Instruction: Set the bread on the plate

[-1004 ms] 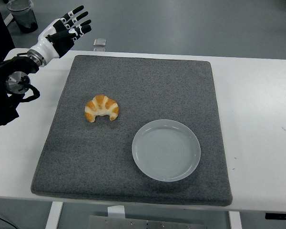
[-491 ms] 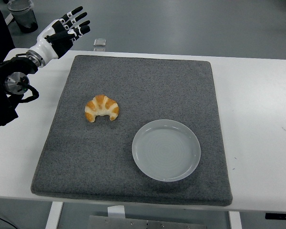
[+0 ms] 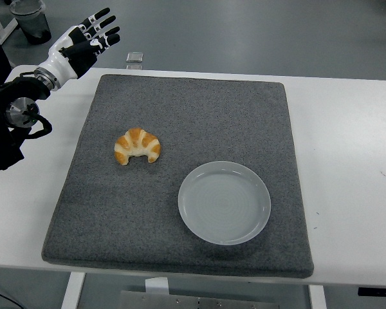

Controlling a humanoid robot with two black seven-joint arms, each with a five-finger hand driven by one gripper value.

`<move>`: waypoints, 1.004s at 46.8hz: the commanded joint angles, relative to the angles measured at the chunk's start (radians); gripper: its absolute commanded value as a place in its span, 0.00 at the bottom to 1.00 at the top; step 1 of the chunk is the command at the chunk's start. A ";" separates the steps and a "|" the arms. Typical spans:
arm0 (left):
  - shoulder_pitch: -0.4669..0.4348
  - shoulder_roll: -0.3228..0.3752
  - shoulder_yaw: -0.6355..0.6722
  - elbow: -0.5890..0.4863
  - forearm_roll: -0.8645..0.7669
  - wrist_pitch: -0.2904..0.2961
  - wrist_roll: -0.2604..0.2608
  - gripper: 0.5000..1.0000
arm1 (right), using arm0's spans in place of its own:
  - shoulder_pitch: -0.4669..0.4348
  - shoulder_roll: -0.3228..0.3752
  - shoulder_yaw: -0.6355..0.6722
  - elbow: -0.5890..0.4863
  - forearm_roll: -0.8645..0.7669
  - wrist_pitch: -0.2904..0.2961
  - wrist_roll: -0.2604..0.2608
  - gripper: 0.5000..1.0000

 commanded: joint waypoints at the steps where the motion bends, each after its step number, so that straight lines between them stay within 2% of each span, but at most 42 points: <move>1: -0.003 0.000 0.000 -0.003 0.001 0.001 0.000 0.98 | 0.000 0.000 0.000 0.000 0.000 0.000 0.000 0.86; 10: -0.023 0.009 0.015 -0.009 0.007 0.021 0.002 0.98 | 0.000 0.000 0.000 0.000 0.000 0.000 0.000 0.86; 17: -0.068 0.047 0.020 -0.015 0.019 0.036 0.011 0.97 | 0.000 0.000 0.000 0.000 0.000 0.000 0.000 0.86; 21: -0.094 0.083 0.038 -0.066 0.039 0.047 0.014 0.96 | 0.000 0.000 0.000 0.000 0.000 0.000 0.000 0.86; 28: -0.167 0.210 0.150 -0.288 0.059 0.133 0.014 0.95 | 0.000 0.000 0.000 0.000 0.000 0.000 0.000 0.86; 36: -0.290 0.371 0.274 -0.616 0.074 0.295 0.014 0.95 | 0.000 0.000 0.000 0.000 0.000 0.000 0.000 0.86; 42: -0.406 0.445 0.376 -0.786 0.145 0.404 0.017 0.95 | 0.000 0.000 0.000 0.000 0.000 0.000 0.000 0.86; 47: -0.491 0.475 0.471 -0.869 0.228 0.462 0.018 0.95 | 0.000 0.000 0.000 0.000 0.000 0.002 0.000 0.86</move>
